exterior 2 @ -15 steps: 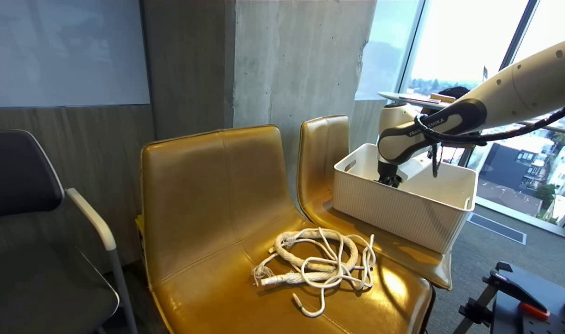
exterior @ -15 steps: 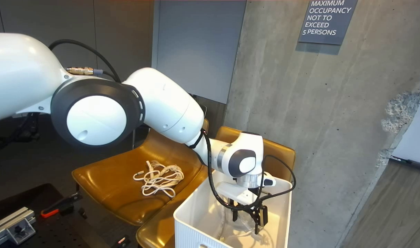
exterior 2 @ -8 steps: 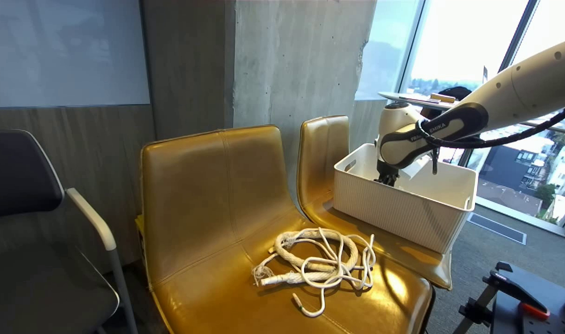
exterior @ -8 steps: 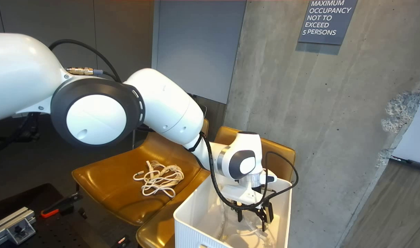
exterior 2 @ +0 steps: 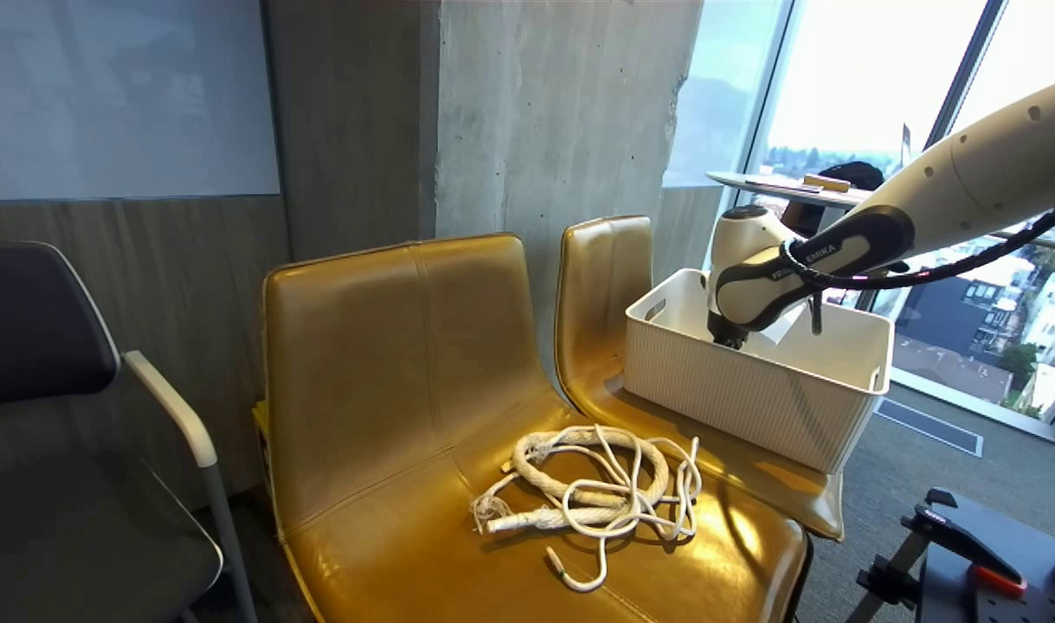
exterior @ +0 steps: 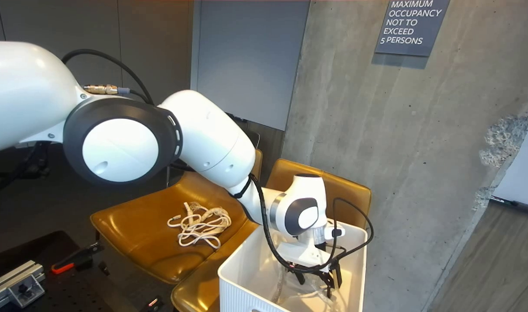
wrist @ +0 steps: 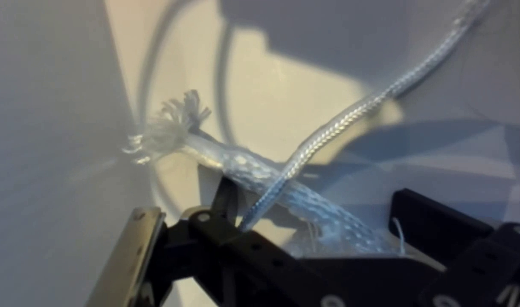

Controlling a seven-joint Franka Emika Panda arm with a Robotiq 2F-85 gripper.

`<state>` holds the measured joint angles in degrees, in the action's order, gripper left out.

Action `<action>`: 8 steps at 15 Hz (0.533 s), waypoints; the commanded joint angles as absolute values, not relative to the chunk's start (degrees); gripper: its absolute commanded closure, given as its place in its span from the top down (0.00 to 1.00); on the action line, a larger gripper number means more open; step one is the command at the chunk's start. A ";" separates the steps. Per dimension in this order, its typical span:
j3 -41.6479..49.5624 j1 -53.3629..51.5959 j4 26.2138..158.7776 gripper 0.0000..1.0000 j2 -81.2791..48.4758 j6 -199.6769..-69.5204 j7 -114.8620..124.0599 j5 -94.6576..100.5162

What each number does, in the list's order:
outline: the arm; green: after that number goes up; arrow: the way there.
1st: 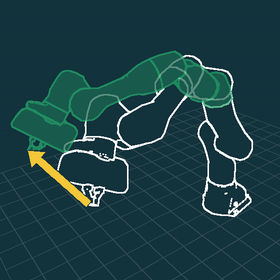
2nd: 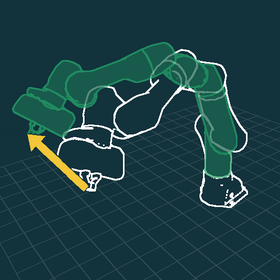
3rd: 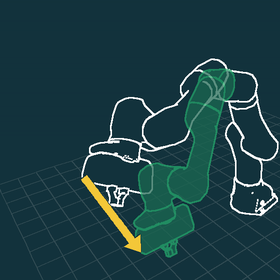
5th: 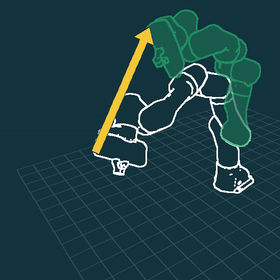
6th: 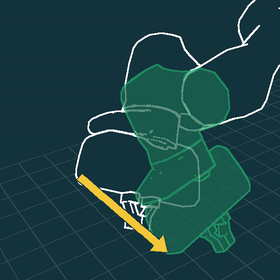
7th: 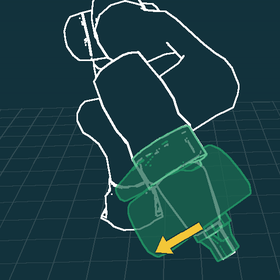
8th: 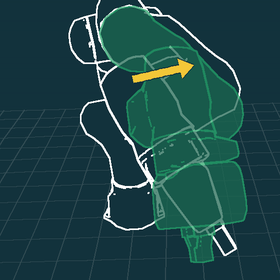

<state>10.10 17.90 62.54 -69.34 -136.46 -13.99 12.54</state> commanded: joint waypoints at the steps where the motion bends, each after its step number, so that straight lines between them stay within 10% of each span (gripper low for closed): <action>1: 10.45 18.03 64.14 0.60 -69.16 -137.77 -14.54 13.20; 8: 11.23 17.38 66.00 0.06 -68.07 -138.39 -13.93 14.21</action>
<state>10.98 17.85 62.85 -69.01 -136.64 -13.99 13.58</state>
